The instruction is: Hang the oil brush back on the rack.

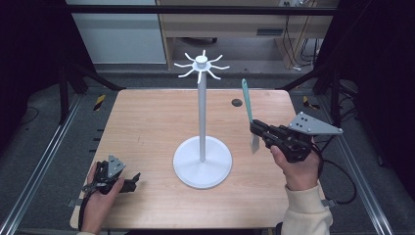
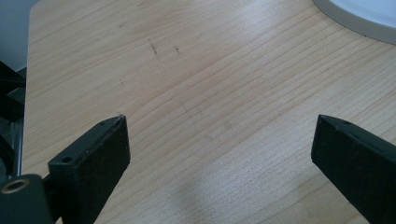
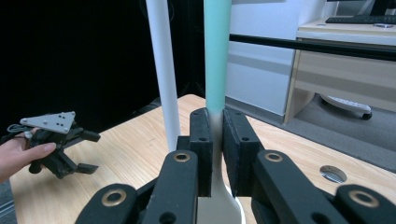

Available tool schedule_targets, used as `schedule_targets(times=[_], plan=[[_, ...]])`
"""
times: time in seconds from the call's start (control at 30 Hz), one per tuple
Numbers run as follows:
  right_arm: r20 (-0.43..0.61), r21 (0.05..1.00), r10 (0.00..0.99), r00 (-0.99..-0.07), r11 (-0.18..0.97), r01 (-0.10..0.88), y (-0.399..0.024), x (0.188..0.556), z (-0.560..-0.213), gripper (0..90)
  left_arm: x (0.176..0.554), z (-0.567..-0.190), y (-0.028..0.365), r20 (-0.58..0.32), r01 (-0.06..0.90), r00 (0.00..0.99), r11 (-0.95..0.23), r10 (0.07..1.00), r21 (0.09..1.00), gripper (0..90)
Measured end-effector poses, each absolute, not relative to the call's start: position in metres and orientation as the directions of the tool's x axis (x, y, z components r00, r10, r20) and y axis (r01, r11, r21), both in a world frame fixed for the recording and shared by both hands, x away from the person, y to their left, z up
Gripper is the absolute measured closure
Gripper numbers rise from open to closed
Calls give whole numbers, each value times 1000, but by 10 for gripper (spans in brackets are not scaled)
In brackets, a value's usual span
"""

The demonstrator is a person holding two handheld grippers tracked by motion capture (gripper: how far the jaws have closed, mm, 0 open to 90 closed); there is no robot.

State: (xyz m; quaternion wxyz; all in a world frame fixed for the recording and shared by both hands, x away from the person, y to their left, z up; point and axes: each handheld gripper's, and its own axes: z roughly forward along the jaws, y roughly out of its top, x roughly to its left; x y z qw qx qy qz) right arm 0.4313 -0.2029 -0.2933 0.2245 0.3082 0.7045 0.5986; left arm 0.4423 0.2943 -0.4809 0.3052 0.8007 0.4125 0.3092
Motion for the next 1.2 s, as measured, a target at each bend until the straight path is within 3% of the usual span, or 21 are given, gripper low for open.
schedule_targets(times=[1.2], plan=[[28, 993, 645, -764, 70, 95, -164, 416, -268, 828, 442, -483, 292, 249, 474, 480, -487, 841, 733, 41]])
